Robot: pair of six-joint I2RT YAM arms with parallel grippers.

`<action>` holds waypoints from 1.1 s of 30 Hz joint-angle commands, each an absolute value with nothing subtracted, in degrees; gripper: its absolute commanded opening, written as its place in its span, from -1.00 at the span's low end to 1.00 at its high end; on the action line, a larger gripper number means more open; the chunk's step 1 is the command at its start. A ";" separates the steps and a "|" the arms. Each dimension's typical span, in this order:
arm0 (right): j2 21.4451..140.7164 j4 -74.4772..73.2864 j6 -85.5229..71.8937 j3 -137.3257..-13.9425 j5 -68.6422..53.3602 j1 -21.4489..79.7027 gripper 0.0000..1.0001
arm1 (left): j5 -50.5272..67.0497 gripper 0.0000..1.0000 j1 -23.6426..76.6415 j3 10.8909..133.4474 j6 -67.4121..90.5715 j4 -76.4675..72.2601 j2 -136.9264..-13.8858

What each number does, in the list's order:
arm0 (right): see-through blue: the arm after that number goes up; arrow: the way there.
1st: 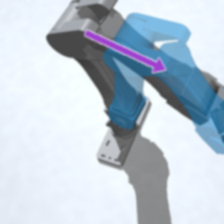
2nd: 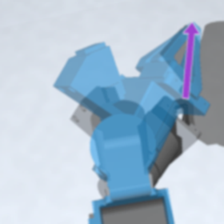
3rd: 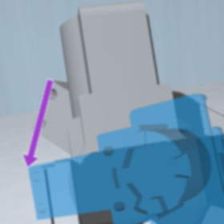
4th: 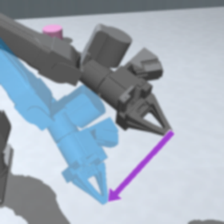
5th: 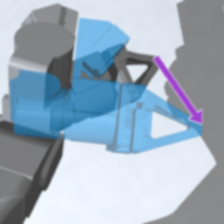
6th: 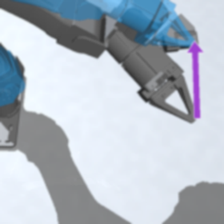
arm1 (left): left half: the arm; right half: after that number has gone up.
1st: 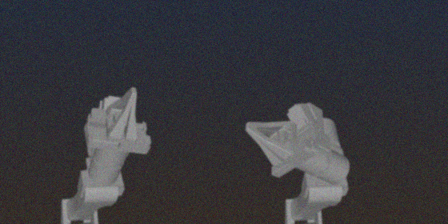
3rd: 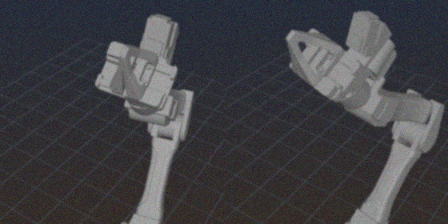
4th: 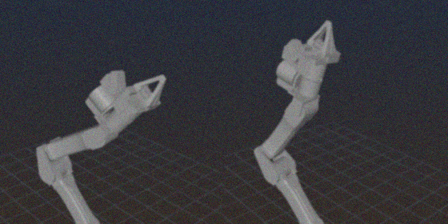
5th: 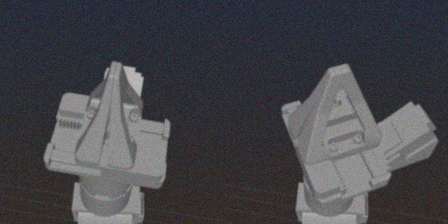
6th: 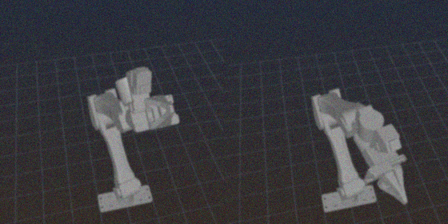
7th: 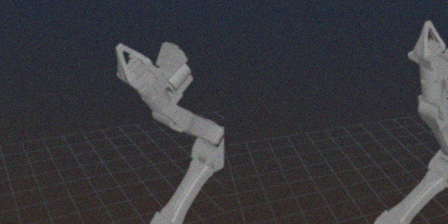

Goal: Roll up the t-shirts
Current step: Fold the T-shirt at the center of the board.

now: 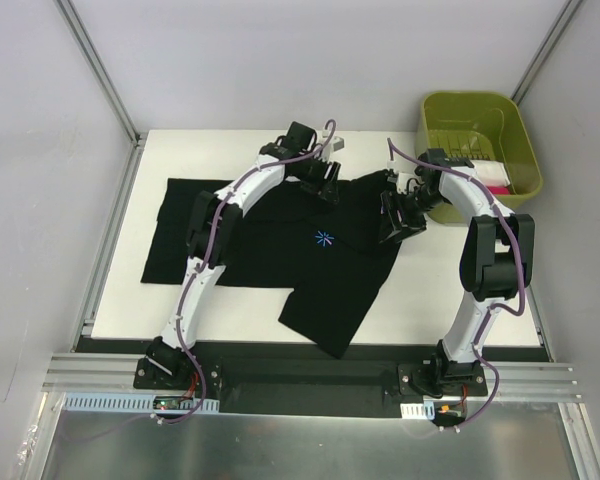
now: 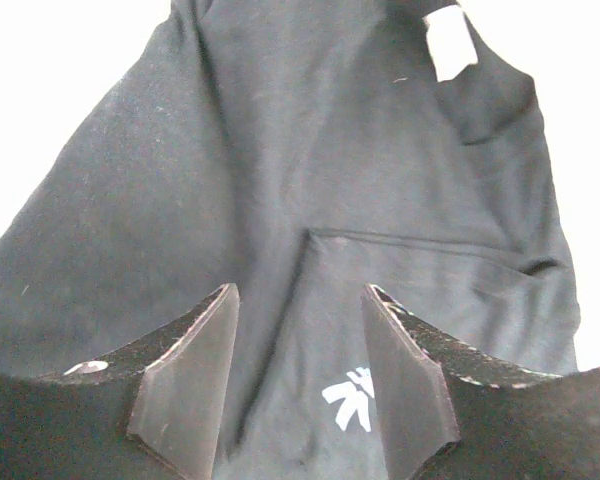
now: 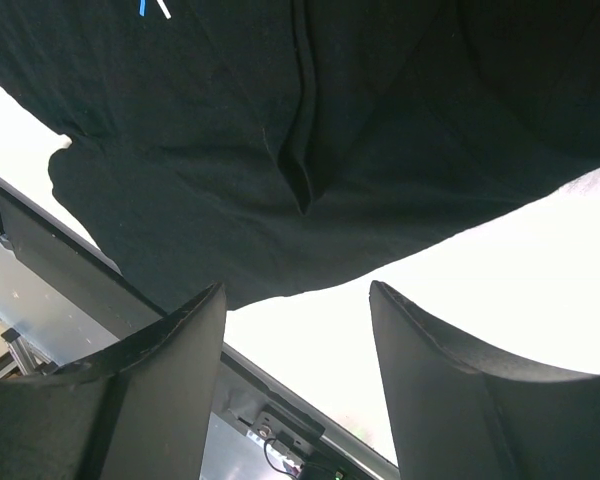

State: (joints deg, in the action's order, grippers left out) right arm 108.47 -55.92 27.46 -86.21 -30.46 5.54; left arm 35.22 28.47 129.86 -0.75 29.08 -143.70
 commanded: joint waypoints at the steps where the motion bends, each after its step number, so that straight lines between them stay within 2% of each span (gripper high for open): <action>1: 107.84 -56.87 27.33 -87.89 -31.03 5.27 0.25 | 39.01 -0.01 28.39 127.27 -0.17 27.60 -134.47; 5: 107.93 -56.78 27.16 -87.98 -31.20 5.36 0.25 | 47.18 -0.01 28.48 127.00 3.07 27.42 -136.84; 8: 107.93 -56.78 27.25 -87.89 -31.11 5.36 0.25 | 47.29 0.11 28.91 126.91 2.64 27.25 -138.59; 17: 108.19 -56.78 27.42 -86.92 -31.38 5.36 0.25 | 45.97 0.17 29.44 129.99 0.53 26.72 -144.75; 21: 107.93 -57.04 27.77 -87.19 -30.76 5.27 0.25 | 45.79 0.10 29.97 129.73 0.53 26.72 -146.34; 27: 106.96 -57.04 28.13 -85.26 -30.41 5.36 0.25 | 44.91 0.10 30.32 130.60 1.05 26.46 -147.83; 33: 107.31 -57.04 28.13 -85.25 -30.32 5.54 0.25 | 41.49 -0.09 30.50 130.17 2.46 26.19 -147.57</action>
